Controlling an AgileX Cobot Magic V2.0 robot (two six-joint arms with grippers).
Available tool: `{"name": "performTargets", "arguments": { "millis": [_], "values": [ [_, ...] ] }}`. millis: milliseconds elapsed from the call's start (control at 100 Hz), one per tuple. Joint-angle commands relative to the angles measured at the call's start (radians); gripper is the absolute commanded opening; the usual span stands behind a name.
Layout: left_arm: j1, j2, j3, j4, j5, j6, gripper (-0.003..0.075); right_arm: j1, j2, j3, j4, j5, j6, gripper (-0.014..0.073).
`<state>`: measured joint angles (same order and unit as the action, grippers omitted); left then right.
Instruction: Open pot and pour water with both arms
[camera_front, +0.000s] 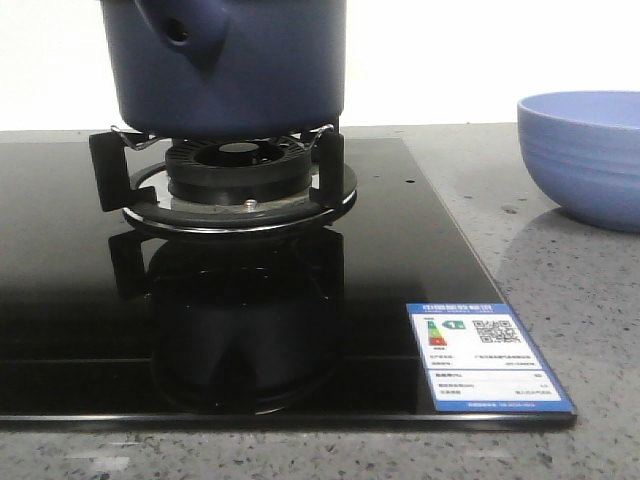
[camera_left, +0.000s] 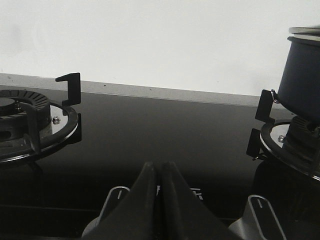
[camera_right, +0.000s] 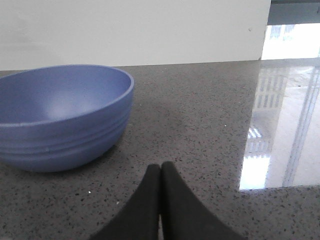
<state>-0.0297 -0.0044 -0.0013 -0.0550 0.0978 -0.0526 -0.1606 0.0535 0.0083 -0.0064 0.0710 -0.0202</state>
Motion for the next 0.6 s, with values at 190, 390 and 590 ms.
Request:
{"name": "performTargets", "arguments": {
  "millis": [190, 390, 590],
  "values": [
    [-0.01, -0.028, 0.034, -0.002, -0.068, -0.009, -0.002, 0.001, -0.082, 0.025, -0.044, -0.012, 0.02, -0.0062],
    [-0.01, -0.028, 0.034, -0.002, -0.068, -0.009, -0.002, 0.001, -0.082, 0.025, -0.044, 0.009, 0.02, -0.0062],
    [-0.01, -0.028, 0.034, -0.002, -0.068, -0.009, -0.002, 0.001, -0.082, 0.025, -0.044, 0.011, 0.02, -0.0062]
  ]
}}
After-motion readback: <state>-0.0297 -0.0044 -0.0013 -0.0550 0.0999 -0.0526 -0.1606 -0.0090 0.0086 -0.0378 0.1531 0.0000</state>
